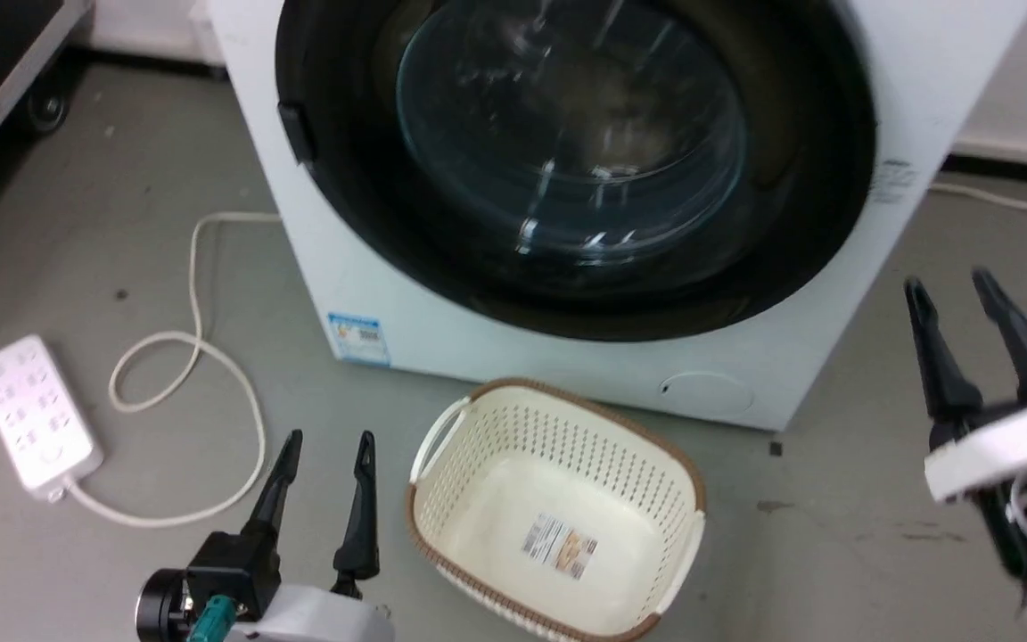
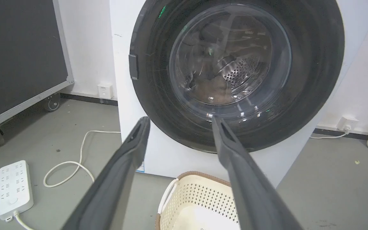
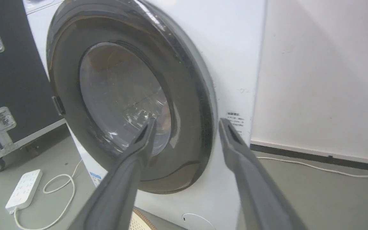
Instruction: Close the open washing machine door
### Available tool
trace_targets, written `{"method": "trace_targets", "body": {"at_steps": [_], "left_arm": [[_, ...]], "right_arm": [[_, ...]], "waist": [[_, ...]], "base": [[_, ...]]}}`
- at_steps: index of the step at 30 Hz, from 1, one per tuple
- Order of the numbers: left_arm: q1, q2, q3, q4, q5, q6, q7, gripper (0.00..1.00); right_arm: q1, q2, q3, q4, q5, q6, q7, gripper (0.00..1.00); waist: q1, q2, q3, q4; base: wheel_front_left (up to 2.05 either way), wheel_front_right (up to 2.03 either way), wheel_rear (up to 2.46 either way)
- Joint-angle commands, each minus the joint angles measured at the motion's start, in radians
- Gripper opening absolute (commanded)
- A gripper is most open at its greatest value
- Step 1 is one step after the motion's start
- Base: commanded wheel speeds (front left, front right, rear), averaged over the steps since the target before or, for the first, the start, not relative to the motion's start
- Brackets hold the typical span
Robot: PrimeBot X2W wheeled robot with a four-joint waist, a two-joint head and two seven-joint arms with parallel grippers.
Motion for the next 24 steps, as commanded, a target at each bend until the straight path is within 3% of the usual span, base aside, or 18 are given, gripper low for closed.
{"method": "trace_targets", "body": {"at_steps": [1,5,9,17,24], "left_arm": [[0.016,0.001,0.003,0.005,0.009,-0.009,-0.004,1.0],[0.043,0.0,0.015,0.016,0.016,-0.024,-0.004,1.0],[0.059,0.001,0.019,0.027,0.033,-0.024,-0.004,1.0],[0.067,0.001,0.029,0.037,0.02,-0.032,-0.004,1.0],[0.066,0.001,0.03,0.045,0.021,-0.037,-0.004,1.0]], "right_arm": [[0.036,0.033,-0.037,-0.019,-0.015,-0.001,-0.004,1.0],[0.155,0.151,-0.148,-0.124,-0.134,-0.001,-0.004,1.0],[0.248,0.213,-0.174,-0.21,-0.244,-0.001,-0.004,1.0],[0.4,0.288,-0.228,-0.282,-0.357,-0.001,-0.004,1.0],[0.462,0.303,-0.217,-0.28,-0.398,-0.001,-0.004,1.0]], "waist": [[0.0002,0.0,-0.041,-0.034],[0.0002,0.0,-0.068,-0.053],[0.0002,0.0,-0.08,-0.063],[0.0002,0.0,-0.092,-0.059],[0.0002,0.0,-0.093,-0.062]], "base": [[0.0,0.0,0.0],[0.0,0.0,0.0],[0.0,0.0,0.0],[0.0,0.0,0.0],[0.0,0.0,0.0]]}}
